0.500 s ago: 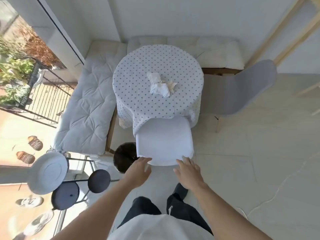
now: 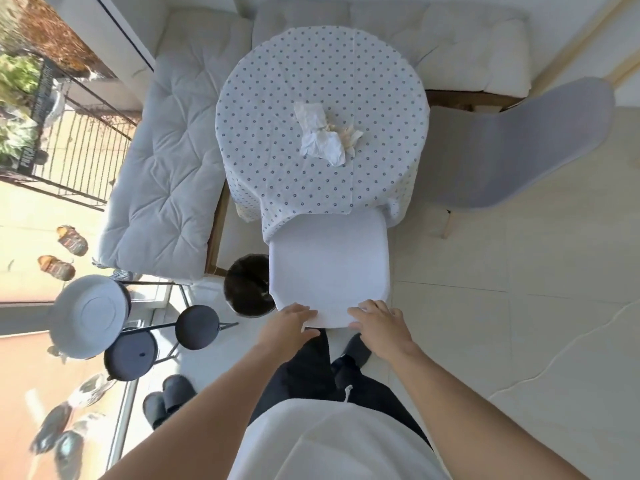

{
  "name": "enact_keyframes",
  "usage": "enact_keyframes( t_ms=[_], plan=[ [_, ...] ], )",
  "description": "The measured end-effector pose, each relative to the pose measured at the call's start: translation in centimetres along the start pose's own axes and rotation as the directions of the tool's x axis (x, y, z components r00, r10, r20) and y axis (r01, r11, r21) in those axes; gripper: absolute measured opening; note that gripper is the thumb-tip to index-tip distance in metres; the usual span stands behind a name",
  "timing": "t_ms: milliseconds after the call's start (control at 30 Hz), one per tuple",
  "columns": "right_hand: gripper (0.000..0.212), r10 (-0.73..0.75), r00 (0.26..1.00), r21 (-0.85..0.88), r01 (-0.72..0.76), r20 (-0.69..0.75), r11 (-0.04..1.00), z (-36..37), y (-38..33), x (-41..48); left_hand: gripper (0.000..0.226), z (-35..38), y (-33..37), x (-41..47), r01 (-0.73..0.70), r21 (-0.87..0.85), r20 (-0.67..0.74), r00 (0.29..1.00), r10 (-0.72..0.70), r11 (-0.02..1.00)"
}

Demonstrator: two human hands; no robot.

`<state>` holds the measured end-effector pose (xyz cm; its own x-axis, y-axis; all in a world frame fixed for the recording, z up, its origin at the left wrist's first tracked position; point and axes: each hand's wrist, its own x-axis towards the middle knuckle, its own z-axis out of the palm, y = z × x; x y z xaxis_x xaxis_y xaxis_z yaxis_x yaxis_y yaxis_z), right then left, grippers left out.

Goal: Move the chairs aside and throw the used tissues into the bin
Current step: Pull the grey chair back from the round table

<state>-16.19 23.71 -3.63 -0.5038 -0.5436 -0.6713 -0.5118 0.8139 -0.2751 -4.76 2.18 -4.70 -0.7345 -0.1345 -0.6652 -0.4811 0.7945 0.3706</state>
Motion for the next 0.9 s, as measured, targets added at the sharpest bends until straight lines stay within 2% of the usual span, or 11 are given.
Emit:
enact_keyframes(
  t_ms=[100, 200, 367, 700, 900],
  plan=[
    [0.033, 0.032, 0.999, -0.034, -0.031, 0.021, 0.999, -0.2, -0.3, 0.5, 0.055, -1.0, -0.2, 1.2, 0.007, 0.012, 0.045, 0.999, -0.008, 1.0],
    [0.035, 0.049, 0.998, -0.066, -0.047, 0.032, 0.997, -0.8, -0.2, 1.1, 0.051, -2.2, -0.2, 2.1, -0.043, 0.071, 0.086, 0.996, 0.037, 0.997],
    [0.041, 0.052, 0.997, -0.046, -0.049, 0.057, 0.998, -2.8, -0.5, 3.3, 0.052, -4.1, -1.4, 3.9, -0.096, 0.099, 0.065, 0.994, 0.09, 0.99],
    [0.051, 0.115, 0.993, 0.008, -0.115, -0.038, 0.993, -7.7, -1.9, 7.9, 0.05, -9.9, -2.2, 9.7, -0.091, 0.092, 0.007, 0.996, 0.091, 0.992],
    [0.049, 0.119, 0.993, 0.031, -0.119, -0.007, 0.992, -8.9, -1.3, 9.2, 0.055, -11.7, -2.2, 11.4, -0.092, 0.099, 0.087, 0.993, 0.084, 0.991]
  ],
)
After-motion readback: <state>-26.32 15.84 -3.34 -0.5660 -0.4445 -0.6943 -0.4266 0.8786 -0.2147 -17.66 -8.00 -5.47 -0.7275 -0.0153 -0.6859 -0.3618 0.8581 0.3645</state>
